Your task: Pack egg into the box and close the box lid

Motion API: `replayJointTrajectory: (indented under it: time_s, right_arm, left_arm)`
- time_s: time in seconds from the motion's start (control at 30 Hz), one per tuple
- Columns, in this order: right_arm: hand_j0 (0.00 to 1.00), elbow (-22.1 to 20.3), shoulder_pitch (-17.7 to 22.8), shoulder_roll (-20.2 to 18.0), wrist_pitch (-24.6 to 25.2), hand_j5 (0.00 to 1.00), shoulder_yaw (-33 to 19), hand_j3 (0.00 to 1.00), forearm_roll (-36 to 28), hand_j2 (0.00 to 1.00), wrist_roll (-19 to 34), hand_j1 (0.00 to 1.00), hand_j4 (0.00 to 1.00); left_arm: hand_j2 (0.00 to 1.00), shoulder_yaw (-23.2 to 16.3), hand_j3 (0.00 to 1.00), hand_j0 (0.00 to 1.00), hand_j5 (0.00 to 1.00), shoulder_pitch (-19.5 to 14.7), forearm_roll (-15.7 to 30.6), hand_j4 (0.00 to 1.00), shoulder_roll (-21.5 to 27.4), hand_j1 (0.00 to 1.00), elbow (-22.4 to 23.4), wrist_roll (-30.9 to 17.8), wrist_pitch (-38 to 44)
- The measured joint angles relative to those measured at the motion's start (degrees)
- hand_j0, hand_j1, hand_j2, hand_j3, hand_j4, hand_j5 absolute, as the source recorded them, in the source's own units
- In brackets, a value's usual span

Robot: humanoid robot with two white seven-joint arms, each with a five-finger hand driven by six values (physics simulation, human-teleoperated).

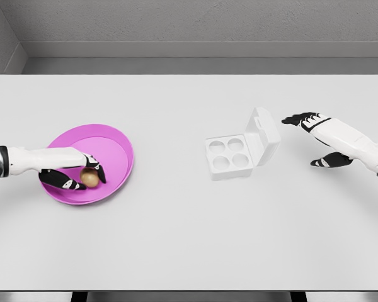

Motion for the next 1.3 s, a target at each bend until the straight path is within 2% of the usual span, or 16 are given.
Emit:
replayJointTrajectory:
  time_s: [0.4, 0.57, 0.63, 1.3]
  right_arm:
    - [1.0, 0.0, 0.0, 0.0, -0.03, 1.0, -0.05, 1.0, 0.0, 1.0, 0.0, 1.0, 1.0]
    - [1.0, 0.0, 0.0, 0.0, -0.02, 1.0, -0.06, 1.0, 0.0, 1.0, 0.0, 1.0, 1.0]
    - [1.0, 0.0, 0.0, 0.0, -0.01, 1.0, -0.07, 1.0, 0.0, 1.0, 0.0, 1.0, 1.0]
    - [1.0, 0.0, 0.0, 0.0, -0.03, 1.0, -0.07, 1.0, 0.0, 1.0, 0.0, 1.0, 1.0]
  left_arm:
    - [0.43, 0.46, 0.43, 0.43, 0.43, -0.7, 0.02, 0.43, 0.33, 0.43, -0.34, -0.02, -0.04]
    - [0.42, 0.77, 0.42, 0.42, 0.42, -0.79, 0.02, 0.42, 0.35, 0.42, -0.56, -0.02, -0.06]
    - [0.38, 0.94, 0.38, 0.38, 0.38, -0.7, 0.05, 0.38, 0.35, 0.38, -0.59, -0.02, -0.06]
    - [0.38, 3.11, 0.38, 0.38, 0.38, -1.49, 0.81, 0.38, -1.36, 0.38, -1.23, 0.06, -0.08]
